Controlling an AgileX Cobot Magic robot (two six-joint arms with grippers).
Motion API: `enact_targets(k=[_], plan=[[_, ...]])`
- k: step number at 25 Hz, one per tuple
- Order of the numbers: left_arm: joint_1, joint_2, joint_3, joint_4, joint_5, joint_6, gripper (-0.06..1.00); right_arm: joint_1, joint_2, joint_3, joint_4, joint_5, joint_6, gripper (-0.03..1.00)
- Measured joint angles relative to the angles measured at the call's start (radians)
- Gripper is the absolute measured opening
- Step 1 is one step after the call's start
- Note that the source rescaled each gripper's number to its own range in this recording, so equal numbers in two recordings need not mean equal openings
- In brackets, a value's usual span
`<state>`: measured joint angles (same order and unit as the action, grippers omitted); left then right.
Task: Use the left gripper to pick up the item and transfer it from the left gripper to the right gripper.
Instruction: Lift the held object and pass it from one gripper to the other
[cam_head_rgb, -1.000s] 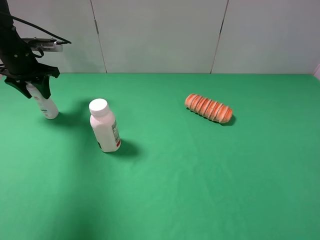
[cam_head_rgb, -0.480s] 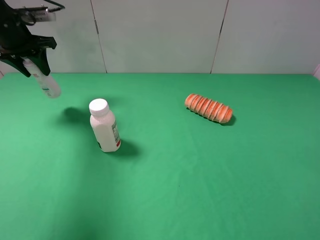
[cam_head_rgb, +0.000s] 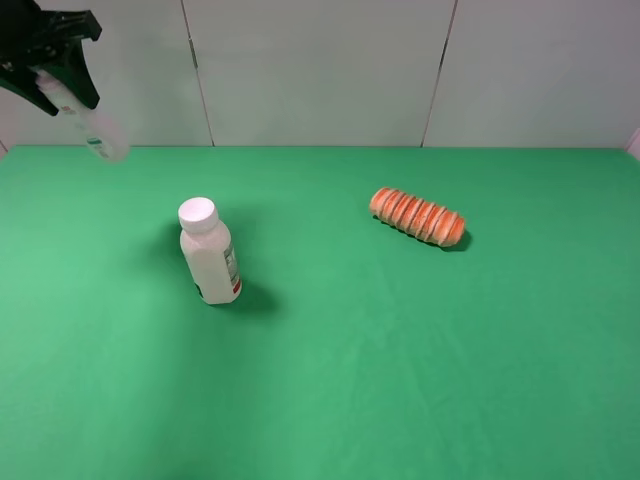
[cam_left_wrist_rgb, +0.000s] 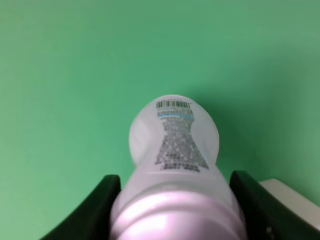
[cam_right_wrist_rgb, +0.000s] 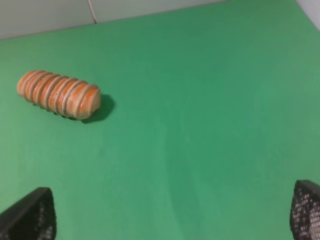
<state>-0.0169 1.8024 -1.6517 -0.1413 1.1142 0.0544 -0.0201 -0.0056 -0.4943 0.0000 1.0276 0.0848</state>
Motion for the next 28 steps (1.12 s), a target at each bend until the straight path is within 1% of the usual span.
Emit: enact_targets(k=[1,2,12,15,20,23,24,28], plan=[[-0.019,-0.009,0.000,0.000,0.003,0.001,0.00,0.000,0.000,0.000,0.000,0.000,0.000,1.00],[-0.019,-0.009,0.000,0.000,0.003,0.001,0.00,0.000,0.000,0.000,0.000,0.000,0.000,1.00],[-0.226,-0.020,0.000,-0.007,0.012,0.002,0.00,0.000,0.000,0.000,0.000,0.000,0.000,1.00],[-0.286,-0.020,0.000,-0.010,-0.010,0.002,0.00,0.000,0.000,0.000,0.000,0.000,0.000,1.00],[-0.343,-0.020,0.000,-0.009,-0.055,0.002,0.00,0.000,0.000,0.000,0.000,0.000,0.000,1.00],[-0.382,-0.020,0.000,-0.024,-0.084,0.002,0.00,0.000,0.000,0.000,0.000,0.000,0.000,1.00],[-0.382,-0.020,0.000,-0.024,-0.084,0.002,0.00,0.000,0.000,0.000,0.000,0.000,0.000,1.00],[-0.433,-0.020,0.000,-0.070,-0.114,0.002,0.00,0.000,0.000,0.000,0.000,0.000,0.000,1.00]])
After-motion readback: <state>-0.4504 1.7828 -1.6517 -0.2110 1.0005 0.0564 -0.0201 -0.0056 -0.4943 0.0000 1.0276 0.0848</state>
